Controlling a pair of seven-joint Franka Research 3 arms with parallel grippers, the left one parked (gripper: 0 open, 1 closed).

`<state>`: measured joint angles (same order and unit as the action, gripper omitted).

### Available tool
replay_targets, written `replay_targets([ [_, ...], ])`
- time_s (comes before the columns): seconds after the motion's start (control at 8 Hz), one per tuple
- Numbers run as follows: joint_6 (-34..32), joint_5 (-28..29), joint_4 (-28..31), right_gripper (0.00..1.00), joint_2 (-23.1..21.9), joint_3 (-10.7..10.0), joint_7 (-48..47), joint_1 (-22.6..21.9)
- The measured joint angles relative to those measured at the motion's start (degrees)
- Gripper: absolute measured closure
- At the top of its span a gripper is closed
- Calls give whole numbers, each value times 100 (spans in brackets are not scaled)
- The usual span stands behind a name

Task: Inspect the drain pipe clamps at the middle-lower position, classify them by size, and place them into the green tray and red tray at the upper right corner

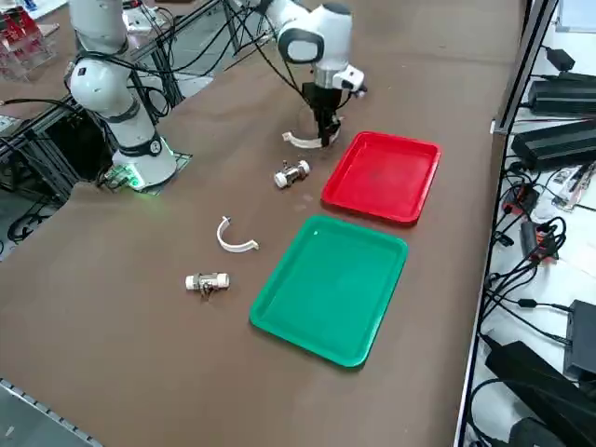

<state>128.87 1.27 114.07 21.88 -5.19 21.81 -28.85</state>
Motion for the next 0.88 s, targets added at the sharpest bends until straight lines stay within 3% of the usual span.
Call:
replay_targets([
  [0.38,-460,306,-1030,94,110,-23,1,643],
  [0.88,-404,542,-2833,93,1839,-22,0,1370],
])
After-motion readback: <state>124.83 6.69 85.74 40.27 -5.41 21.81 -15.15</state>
